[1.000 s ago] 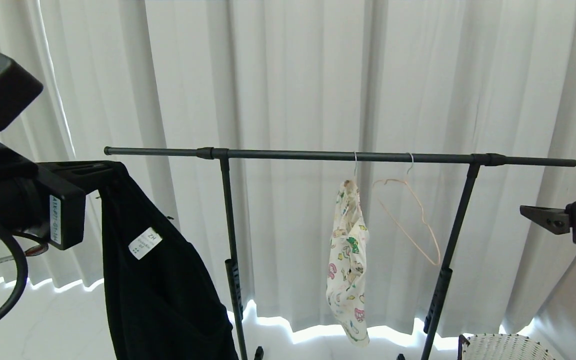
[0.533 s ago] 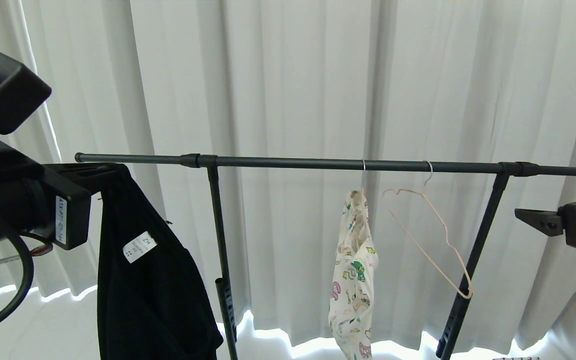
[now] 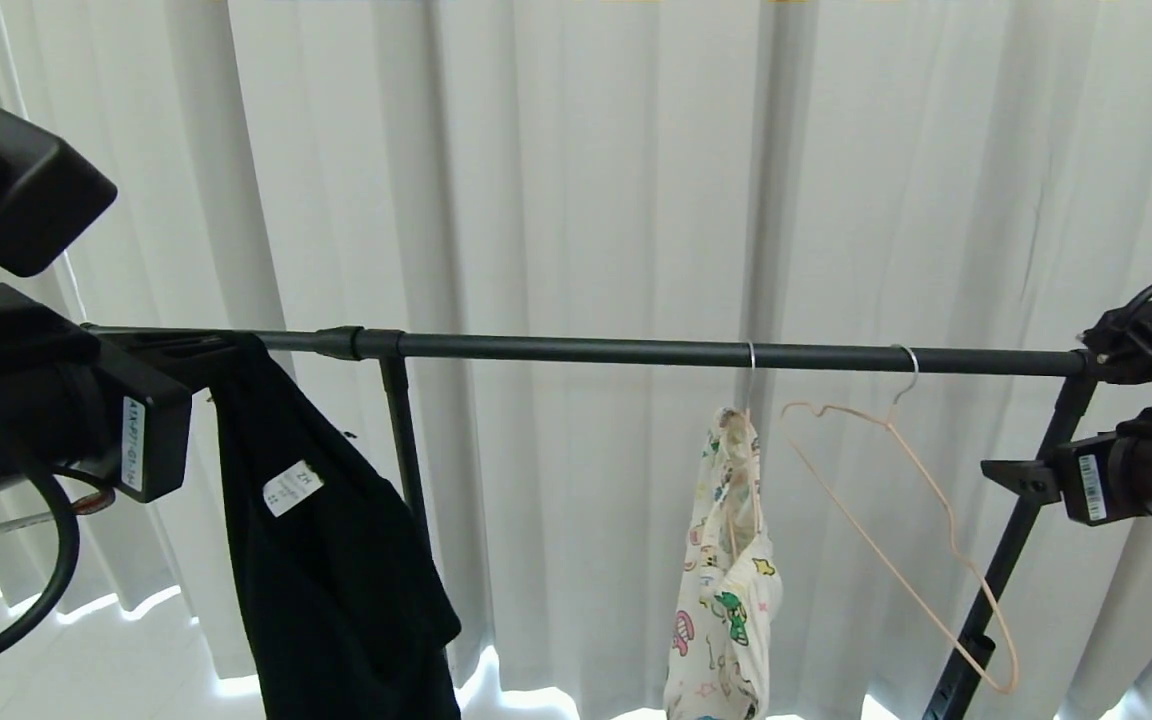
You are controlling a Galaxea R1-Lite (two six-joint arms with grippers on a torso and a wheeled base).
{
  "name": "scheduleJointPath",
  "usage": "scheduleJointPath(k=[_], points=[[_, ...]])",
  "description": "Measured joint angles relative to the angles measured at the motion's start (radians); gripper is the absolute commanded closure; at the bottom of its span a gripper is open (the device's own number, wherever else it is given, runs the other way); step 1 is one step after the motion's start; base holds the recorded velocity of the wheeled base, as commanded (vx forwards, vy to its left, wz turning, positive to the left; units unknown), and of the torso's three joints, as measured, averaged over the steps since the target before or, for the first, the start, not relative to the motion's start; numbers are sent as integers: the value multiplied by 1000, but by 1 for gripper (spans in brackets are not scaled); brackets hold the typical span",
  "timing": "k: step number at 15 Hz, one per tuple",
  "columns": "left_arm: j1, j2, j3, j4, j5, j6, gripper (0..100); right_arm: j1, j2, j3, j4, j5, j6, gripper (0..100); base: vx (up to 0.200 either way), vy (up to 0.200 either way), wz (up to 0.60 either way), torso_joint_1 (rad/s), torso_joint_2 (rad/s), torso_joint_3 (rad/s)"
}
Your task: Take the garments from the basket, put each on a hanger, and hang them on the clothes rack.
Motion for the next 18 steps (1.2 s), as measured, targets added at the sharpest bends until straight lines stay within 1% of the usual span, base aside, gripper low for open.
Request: scheduleJointPath(k=[5, 7, 9, 12, 15, 17, 18], points=[[1, 0, 6, -1, 0, -2, 100, 0, 118, 86, -115, 79, 2, 0, 0, 0, 0, 0, 0, 0], [1, 2, 11, -1, 0, -2, 100, 0, 167, 93, -125, 124, 13, 0, 0, 0, 0, 0, 0, 0], [1, 2, 19, -1, 0, -1, 100, -4, 221, 89, -161, 156, 44, 0, 0, 0, 0, 0, 0, 0], [1, 3, 23, -1, 0, -2, 100, -7, 298, 84, -235, 164, 86, 0, 0, 0, 0, 0, 0, 0], [0, 7, 26, -1, -1, -2, 100, -8, 356, 84, -261, 166, 92, 0, 0, 0, 0, 0, 0, 0], [0, 9, 28, -1, -1, -2, 100, -8, 373, 83, -266, 181, 96, 0, 0, 0, 0, 0, 0, 0], [0, 10, 29, -1, -1, -2, 100, -8, 377, 83, -266, 186, 96, 100, 0, 0, 0, 0, 0, 0]])
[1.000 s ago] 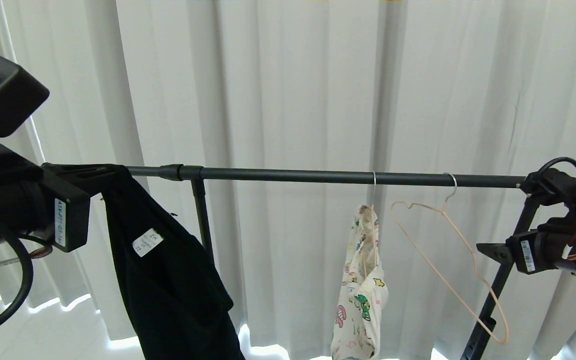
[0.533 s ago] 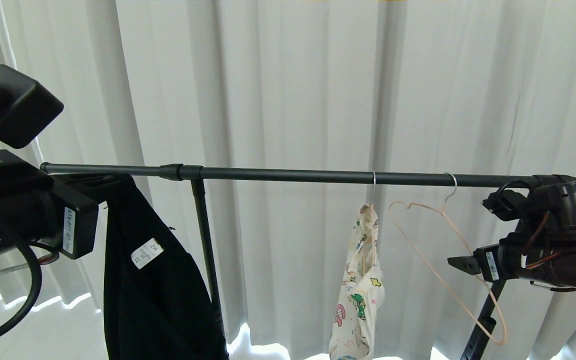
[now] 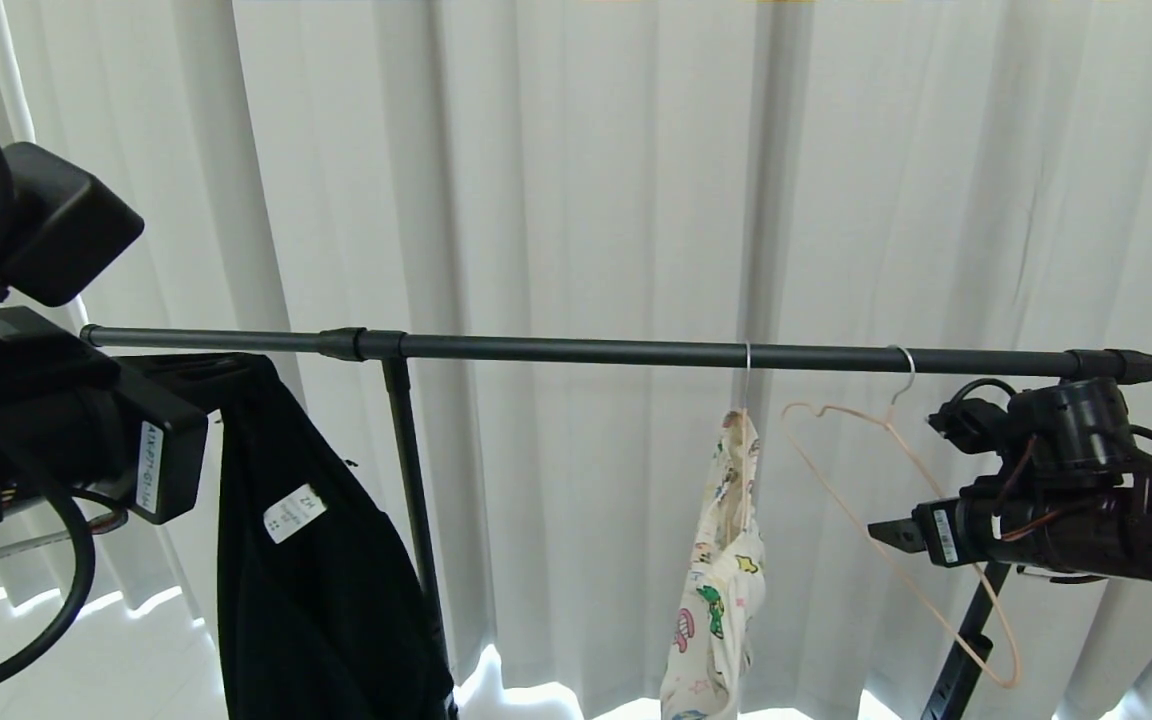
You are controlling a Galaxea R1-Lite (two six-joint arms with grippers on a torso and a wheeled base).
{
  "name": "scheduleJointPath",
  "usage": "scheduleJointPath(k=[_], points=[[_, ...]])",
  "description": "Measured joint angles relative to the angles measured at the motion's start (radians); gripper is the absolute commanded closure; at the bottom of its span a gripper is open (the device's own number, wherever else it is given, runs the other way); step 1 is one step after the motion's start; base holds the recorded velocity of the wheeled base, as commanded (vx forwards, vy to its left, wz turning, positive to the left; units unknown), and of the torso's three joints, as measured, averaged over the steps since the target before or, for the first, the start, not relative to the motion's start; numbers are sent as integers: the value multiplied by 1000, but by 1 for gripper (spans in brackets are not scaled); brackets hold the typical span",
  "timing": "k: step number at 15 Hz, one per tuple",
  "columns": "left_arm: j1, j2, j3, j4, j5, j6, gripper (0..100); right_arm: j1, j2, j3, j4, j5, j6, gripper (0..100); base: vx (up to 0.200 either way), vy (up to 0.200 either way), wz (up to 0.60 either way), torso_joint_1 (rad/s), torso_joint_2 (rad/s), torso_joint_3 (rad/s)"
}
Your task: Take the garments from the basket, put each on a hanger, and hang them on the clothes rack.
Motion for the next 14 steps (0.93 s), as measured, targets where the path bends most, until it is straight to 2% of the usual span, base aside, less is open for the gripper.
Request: scheduleJointPath(k=[14], points=[[-1, 1, 0, -4, 0, 1, 100, 1, -50, 0, -43, 1, -2, 100, 0, 0, 0, 0, 0, 0]])
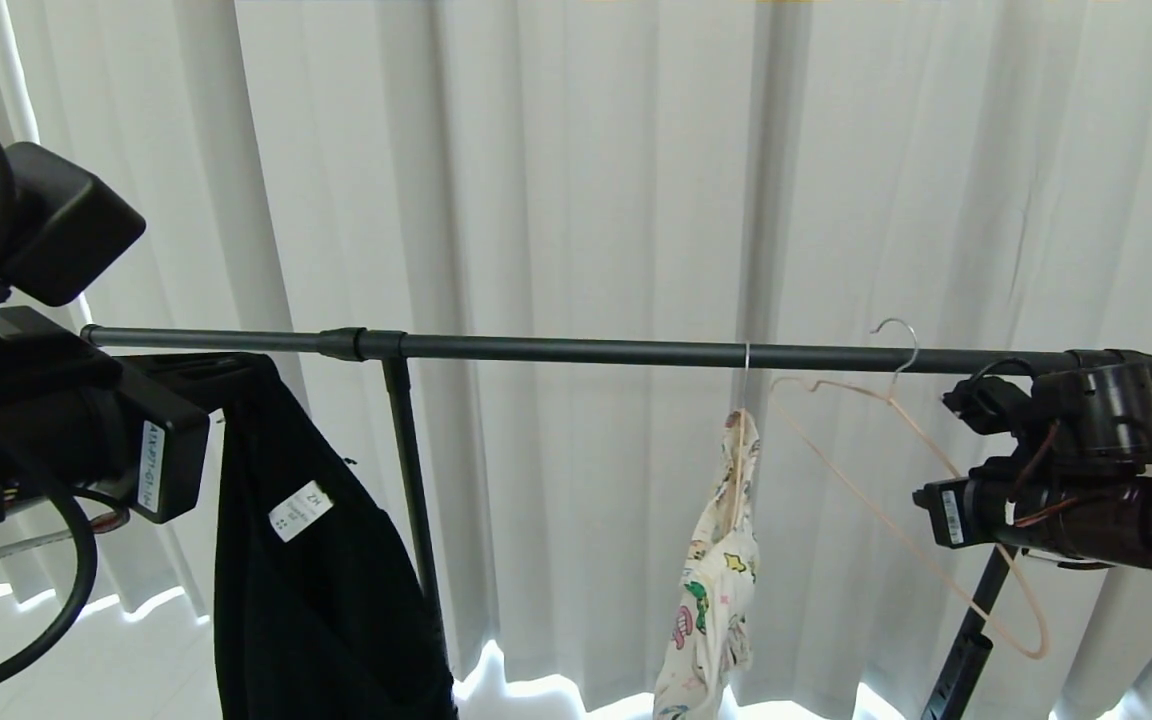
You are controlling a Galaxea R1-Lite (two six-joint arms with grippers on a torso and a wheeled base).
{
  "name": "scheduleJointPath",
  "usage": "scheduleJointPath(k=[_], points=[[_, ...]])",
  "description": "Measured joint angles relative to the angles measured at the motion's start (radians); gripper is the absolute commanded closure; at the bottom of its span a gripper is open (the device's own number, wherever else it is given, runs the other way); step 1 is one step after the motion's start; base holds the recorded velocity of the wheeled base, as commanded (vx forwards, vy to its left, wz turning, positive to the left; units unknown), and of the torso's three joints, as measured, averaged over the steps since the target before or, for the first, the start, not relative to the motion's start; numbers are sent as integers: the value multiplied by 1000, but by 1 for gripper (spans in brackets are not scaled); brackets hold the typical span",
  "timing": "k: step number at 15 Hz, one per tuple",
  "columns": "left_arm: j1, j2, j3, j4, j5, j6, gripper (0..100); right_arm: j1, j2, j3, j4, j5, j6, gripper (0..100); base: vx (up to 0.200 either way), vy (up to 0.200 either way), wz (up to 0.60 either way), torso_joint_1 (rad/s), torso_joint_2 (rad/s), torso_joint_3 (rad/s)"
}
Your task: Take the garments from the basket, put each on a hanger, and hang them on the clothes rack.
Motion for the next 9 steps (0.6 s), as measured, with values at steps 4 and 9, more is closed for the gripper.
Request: scheduleJointPath(k=[4, 9], points=[[0, -2, -1, -23, 1, 1, 100, 2, -63, 16, 23, 0, -4, 100, 0, 0, 0, 0, 0, 0], [1, -1, 2, -41, 16, 29, 100, 7, -165, 72, 69, -3, -7, 100, -200, 0, 0, 4, 5, 5]])
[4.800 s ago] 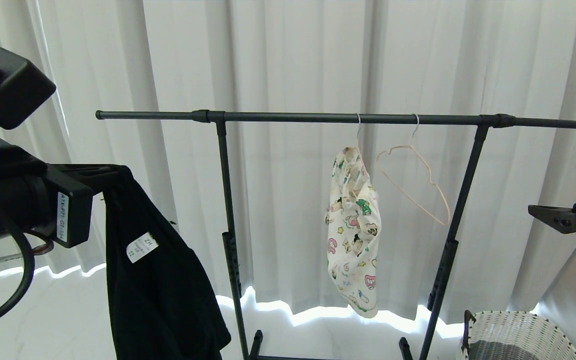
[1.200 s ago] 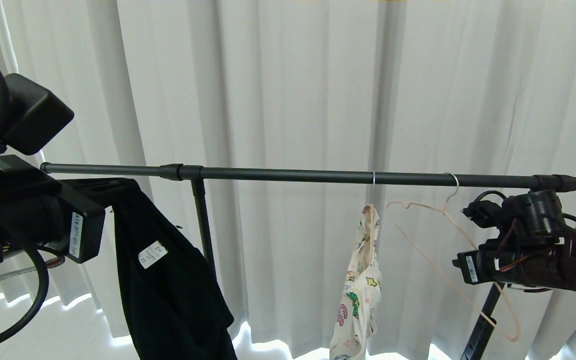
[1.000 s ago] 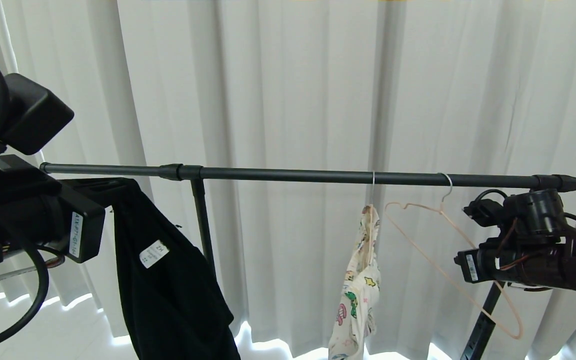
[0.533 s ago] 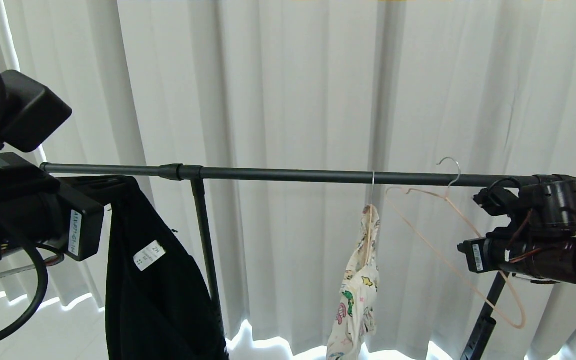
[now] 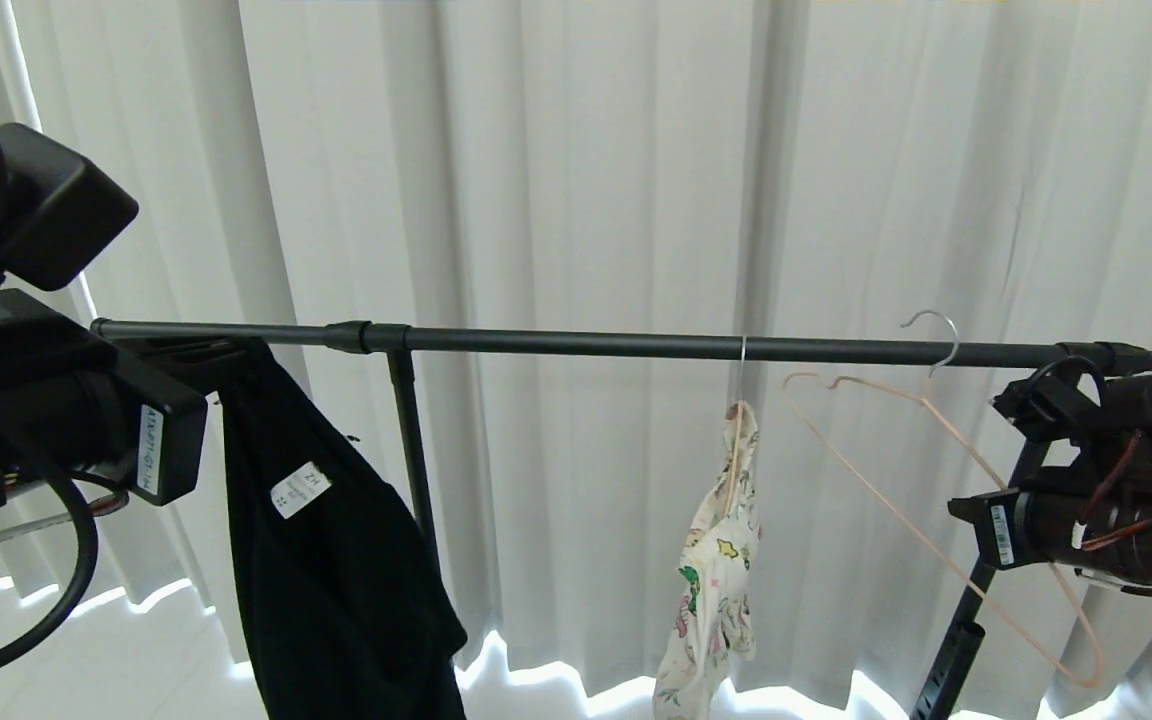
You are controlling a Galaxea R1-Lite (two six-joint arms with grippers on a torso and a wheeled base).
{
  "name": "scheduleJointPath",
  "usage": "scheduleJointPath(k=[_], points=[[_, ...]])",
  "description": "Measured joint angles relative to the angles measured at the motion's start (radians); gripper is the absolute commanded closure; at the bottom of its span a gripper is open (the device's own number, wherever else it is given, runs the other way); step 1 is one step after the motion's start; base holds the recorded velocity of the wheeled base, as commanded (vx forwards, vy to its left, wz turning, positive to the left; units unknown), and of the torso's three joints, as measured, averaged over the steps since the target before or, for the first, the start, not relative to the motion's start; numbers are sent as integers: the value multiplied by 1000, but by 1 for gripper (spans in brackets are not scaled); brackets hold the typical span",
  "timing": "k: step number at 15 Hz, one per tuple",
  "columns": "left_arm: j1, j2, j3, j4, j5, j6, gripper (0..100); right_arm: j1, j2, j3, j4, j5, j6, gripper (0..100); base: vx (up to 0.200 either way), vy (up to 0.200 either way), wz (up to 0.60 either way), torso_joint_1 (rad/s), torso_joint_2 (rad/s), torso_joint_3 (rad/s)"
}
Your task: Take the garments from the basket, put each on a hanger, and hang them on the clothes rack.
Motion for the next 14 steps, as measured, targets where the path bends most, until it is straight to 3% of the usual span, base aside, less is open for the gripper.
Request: scheduleJointPath(k=[10, 14], points=[[0, -5, -2, -17, 1, 0, 100, 60, -139, 66, 41, -2, -3, 100, -200, 0, 0, 1, 0, 5], [-5, 0, 3, -21, -3, -1, 100, 164, -178, 60, 40, 3, 6, 100, 0, 0, 0, 0, 0, 0]])
